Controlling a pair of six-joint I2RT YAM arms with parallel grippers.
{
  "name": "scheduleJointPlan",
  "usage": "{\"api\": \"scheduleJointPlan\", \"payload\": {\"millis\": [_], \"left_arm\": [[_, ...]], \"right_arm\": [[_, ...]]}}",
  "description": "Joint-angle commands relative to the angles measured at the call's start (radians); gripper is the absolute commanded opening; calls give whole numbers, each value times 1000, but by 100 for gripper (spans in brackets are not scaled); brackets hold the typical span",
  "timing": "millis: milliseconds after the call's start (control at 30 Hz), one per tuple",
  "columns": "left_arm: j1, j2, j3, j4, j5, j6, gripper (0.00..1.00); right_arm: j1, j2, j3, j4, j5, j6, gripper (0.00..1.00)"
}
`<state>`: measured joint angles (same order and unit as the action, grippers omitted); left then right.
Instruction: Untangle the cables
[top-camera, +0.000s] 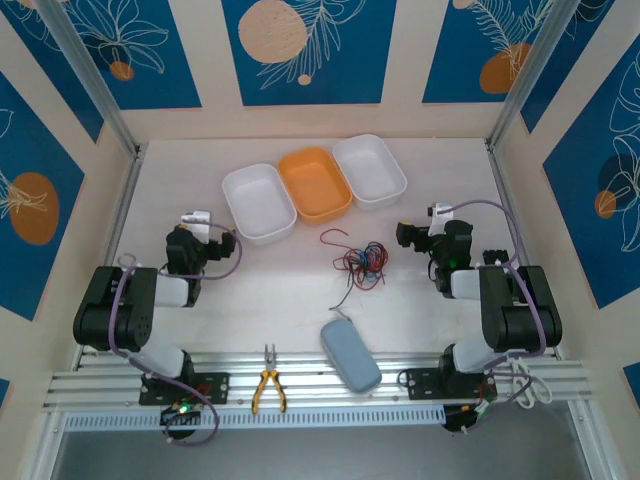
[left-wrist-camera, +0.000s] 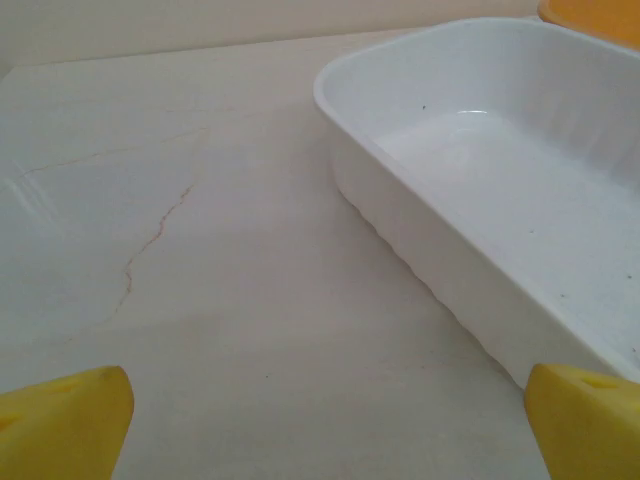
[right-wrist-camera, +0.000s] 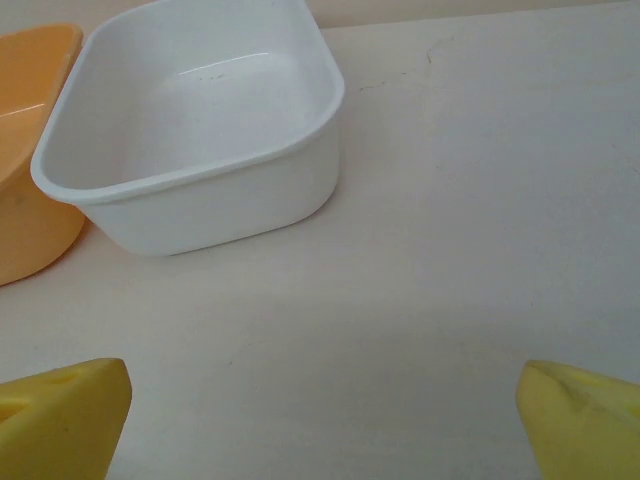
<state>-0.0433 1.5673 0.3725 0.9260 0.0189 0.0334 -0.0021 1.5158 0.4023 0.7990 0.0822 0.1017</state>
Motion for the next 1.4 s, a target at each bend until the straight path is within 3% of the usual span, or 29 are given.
{"api": "scheduleJointPlan", "payload": {"millis": [0,1367], "left_arm": [[2,-4,6,2,15,8,100],[3,-7,1,13,21,7,100]], "right_arm": [[5,7,13,9,15,0,99],[-4,-8,21,-18,19,17,99]]}}
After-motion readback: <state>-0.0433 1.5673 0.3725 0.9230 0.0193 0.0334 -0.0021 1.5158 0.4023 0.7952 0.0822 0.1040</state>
